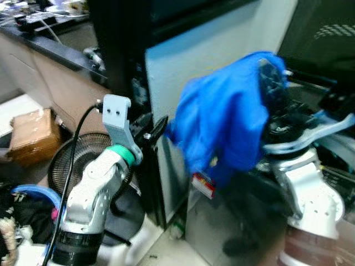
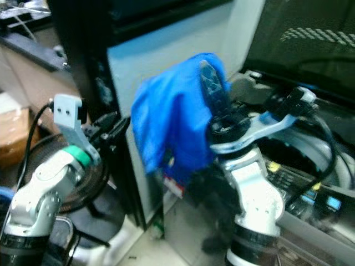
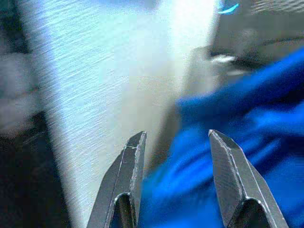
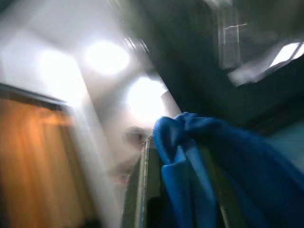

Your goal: Clothes washing

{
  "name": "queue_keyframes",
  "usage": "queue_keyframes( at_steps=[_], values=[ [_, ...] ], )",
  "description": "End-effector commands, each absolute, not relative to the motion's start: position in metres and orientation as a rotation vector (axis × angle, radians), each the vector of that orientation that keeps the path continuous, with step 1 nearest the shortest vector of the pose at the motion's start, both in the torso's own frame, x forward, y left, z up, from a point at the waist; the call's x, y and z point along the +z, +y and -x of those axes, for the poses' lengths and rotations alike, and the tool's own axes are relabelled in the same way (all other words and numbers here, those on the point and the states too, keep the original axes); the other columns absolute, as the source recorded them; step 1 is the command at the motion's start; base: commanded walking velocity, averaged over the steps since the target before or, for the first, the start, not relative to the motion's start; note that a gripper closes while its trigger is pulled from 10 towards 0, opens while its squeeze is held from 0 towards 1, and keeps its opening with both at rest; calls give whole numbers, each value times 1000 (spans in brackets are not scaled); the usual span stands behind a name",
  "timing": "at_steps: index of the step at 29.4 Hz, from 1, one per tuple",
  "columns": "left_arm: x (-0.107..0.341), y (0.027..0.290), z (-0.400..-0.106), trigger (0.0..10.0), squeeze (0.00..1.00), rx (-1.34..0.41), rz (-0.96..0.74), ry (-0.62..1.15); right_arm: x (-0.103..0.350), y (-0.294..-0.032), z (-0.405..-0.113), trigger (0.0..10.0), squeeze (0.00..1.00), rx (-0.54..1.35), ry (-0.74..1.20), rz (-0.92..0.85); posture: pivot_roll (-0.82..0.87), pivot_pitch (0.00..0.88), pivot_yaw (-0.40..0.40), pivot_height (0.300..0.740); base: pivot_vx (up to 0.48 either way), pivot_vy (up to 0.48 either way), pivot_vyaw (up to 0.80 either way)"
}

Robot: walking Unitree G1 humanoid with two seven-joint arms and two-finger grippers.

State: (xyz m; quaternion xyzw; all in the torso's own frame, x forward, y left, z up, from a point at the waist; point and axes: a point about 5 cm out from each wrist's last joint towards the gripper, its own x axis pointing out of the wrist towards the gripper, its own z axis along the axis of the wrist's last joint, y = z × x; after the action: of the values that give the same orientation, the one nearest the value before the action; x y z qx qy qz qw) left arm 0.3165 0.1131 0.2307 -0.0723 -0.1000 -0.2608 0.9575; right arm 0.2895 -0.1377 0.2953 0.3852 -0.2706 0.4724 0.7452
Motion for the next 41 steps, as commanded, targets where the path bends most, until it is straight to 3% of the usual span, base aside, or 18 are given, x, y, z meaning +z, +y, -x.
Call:
queue_keyframes(
  at_steps=[1, 3, 5, 11, 17, 31, 41],
  values=[
    [234, 124, -319, 10000, 0, -447, 112, -229, 300, -131, -304, 10000, 0, 822, -576, -658, 123, 2, 89, 740, 0, 0, -800],
    [243, 136, -325, 10000, 0, -330, 71, -270, 312, -131, -320, 10000, 0, 514, -608, -373, 123, 2, 89, 740, 0, 0, -800],
    [256, 147, -328, 10000, 0, -240, 65, -318, 324, -131, -321, 10000, 0, 432, -664, -278, 125, 10, 91, 740, 0, 0, -800],
    [271, 160, -328, 10000, 0, -146, 55, -378, 330, -127, -320, 10000, 0, 408, -683, -241, 135, 13, 82, 740, 0, 0, -800],
    [275, 177, -326, 10000, 0, -37, 21, -392, 322, -103, -323, 10000, 0, 439, -647, -169, 137, 17, 62, 740, 0, 0, -800],
    [273, 174, -325, 10000, 0, -28, 22, -394, 318, -97, -329, 10000, 0, 392, -639, -142, 138, 22, 45, 740, 0, 0, -800],
    [271, 171, -326, 10000, 0, -53, 11, -381, 312, -111, -339, 10000, 0, 284, -602, -190, 139, 20, 44, 740, 0, 0, -800]
  ],
)
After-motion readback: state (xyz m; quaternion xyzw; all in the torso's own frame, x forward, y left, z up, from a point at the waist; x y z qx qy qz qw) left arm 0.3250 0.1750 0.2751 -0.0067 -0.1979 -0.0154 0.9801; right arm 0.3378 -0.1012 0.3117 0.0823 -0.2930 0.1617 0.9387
